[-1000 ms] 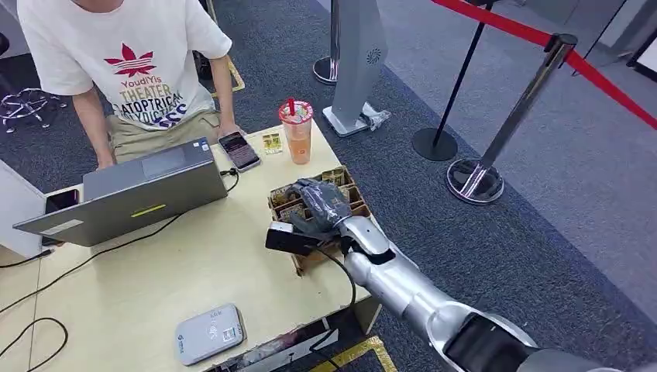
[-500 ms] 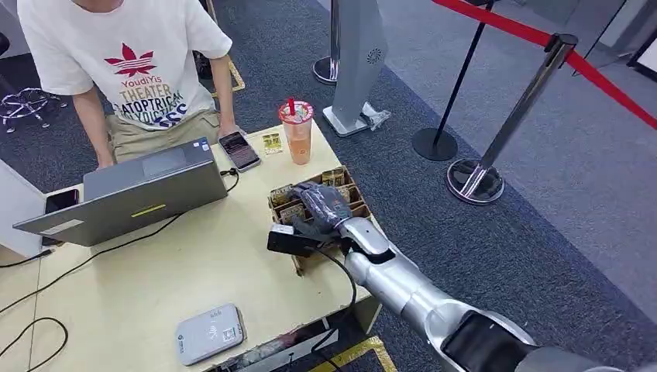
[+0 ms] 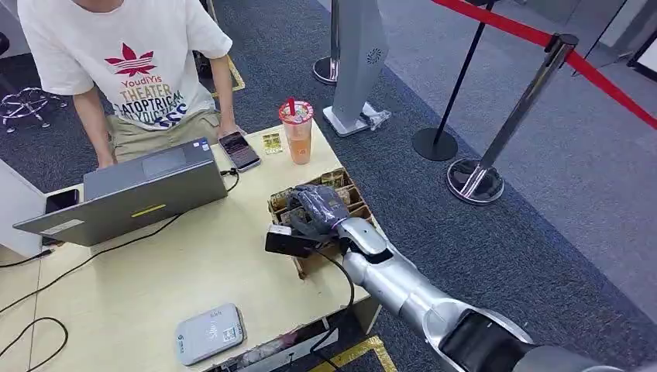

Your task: Pass the card to the sensor for recognition and then transmit it.

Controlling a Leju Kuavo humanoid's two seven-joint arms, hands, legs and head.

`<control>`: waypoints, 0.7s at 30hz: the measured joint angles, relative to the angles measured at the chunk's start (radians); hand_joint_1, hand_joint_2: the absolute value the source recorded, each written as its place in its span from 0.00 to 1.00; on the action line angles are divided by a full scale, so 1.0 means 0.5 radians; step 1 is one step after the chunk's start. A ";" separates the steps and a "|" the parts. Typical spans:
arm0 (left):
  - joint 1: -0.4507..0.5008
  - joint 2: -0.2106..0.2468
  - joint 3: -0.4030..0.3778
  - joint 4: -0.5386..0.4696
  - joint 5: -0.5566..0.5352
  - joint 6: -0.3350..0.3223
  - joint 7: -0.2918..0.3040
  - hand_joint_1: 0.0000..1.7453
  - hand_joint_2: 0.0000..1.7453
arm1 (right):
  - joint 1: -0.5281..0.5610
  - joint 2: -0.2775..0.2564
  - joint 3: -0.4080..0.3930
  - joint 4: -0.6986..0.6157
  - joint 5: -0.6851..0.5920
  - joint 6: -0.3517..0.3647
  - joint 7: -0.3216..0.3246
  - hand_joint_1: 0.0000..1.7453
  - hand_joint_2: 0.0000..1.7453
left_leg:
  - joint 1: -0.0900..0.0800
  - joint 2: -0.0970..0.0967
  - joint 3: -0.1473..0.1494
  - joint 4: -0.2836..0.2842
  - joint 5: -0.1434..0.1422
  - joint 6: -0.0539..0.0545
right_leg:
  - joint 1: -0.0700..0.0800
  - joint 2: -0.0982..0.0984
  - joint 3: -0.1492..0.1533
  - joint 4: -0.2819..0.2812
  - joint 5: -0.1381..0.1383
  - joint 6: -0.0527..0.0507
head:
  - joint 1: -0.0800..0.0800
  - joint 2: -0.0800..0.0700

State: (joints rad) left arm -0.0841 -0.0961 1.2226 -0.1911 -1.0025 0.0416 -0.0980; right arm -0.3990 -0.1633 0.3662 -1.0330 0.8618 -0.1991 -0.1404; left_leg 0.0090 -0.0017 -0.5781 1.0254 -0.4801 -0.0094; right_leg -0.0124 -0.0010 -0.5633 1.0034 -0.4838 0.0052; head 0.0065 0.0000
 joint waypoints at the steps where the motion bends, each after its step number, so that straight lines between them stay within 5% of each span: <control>1: 0.000 0.000 0.001 0.000 -0.001 0.000 0.000 0.00 0.00 | -0.003 0.000 0.002 0.000 -0.001 0.002 0.001 0.82 1.00 | 0.000 0.000 0.000 0.000 0.000 0.000 | 0.000 0.000 0.000 0.000 0.000 0.000 | 0.001 0.000; 21: -0.001 0.002 0.001 0.000 -0.031 -0.018 -0.002 0.00 0.00 | -0.004 0.000 0.002 -0.043 -0.002 0.011 0.027 0.97 1.00 | 0.000 0.000 0.001 0.000 0.000 0.000 | 0.000 0.000 0.000 0.000 0.000 0.000 | 0.001 0.000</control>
State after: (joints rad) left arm -0.0844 -0.0954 1.2230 -0.1911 -1.0178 0.0324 -0.0992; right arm -0.4012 -0.1633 0.3670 -1.0548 0.8606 -0.1938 -0.1266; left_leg 0.0089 -0.0015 -0.5778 1.0255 -0.4801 -0.0093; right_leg -0.0124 -0.0009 -0.5633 1.0034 -0.4837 0.0053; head 0.0069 0.0000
